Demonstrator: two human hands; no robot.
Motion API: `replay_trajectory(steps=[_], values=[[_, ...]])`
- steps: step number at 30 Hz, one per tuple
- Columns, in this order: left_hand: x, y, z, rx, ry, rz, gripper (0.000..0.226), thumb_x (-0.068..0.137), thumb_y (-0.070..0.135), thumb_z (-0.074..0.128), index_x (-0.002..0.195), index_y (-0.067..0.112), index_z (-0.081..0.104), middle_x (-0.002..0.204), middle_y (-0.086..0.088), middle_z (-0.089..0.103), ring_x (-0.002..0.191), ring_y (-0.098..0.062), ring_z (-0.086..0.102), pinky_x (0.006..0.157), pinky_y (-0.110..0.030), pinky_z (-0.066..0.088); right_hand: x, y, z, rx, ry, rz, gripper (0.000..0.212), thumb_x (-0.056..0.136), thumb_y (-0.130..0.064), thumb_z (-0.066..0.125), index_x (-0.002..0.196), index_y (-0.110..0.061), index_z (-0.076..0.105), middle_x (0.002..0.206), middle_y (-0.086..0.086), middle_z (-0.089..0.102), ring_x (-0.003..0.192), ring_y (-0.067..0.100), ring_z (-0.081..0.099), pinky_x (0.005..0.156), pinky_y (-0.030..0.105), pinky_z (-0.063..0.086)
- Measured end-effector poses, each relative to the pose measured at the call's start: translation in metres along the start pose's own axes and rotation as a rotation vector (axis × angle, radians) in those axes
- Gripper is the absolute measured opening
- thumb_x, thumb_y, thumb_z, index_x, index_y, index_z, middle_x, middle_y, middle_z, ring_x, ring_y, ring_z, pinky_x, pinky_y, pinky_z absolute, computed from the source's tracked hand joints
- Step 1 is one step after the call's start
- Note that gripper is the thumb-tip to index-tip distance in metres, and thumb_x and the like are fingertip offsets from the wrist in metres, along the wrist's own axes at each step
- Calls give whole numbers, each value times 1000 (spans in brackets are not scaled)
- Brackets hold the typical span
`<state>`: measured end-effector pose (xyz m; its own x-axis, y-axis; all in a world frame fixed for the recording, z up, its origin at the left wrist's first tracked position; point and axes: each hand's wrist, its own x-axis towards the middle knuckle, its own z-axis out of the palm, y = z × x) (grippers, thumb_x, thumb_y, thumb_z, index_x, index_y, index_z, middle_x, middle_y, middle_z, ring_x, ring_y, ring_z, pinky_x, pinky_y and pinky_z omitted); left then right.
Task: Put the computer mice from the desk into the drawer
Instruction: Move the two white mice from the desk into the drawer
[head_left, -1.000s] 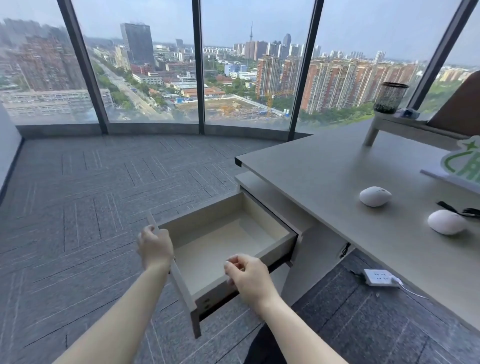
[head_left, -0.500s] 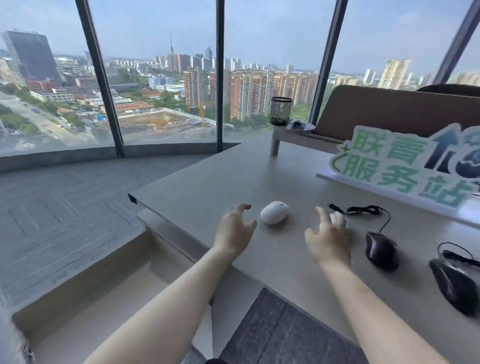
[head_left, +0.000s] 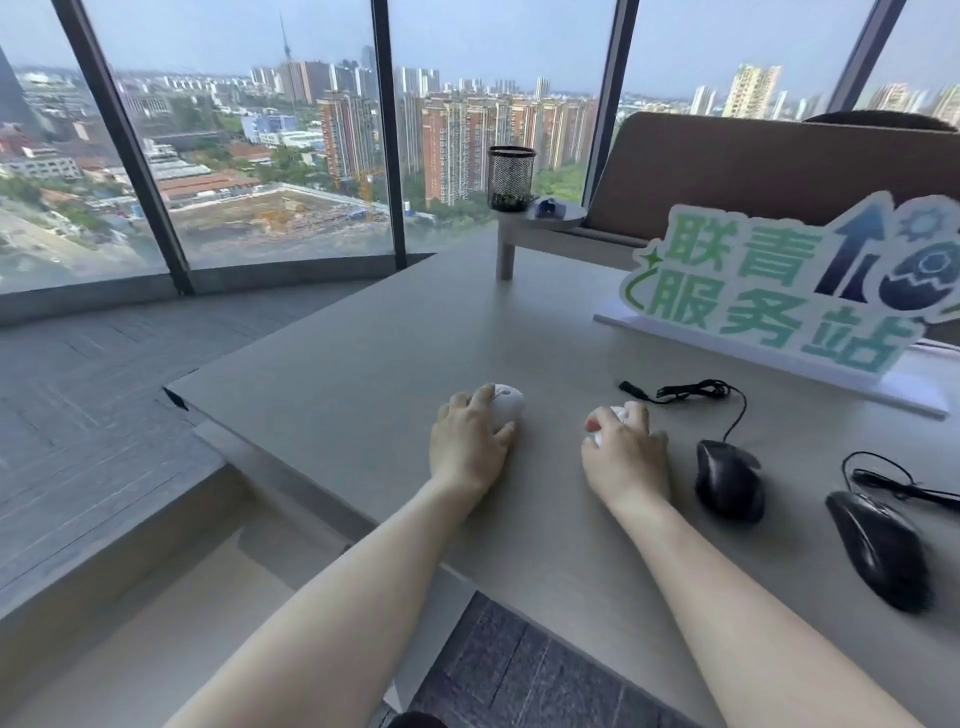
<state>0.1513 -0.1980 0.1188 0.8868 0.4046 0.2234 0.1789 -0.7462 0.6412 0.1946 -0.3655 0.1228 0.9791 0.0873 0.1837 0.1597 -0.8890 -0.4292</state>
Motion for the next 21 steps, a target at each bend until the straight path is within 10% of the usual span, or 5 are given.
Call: replay_trajectory(steps=[10,21], values=[[-81,-121,-135,-251,506,-320,63,82,23,63,140,9,42,129,-15,51,116,-30,52,95,-33,40,-121,-162,-2,639,-68,-484,47,80,-17,60,124,-28,49,129,-6,54,112,18,45,86,29,39],[-154,-289,-155,-74,233,-862,61,82,26,61,138,10,42,136,-15,44,114,-35,55,82,-32,38,-187,-260,173,206,-634,-495,61,81,-21,49,141,-21,35,137,12,46,120,33,37,101,36,35]])
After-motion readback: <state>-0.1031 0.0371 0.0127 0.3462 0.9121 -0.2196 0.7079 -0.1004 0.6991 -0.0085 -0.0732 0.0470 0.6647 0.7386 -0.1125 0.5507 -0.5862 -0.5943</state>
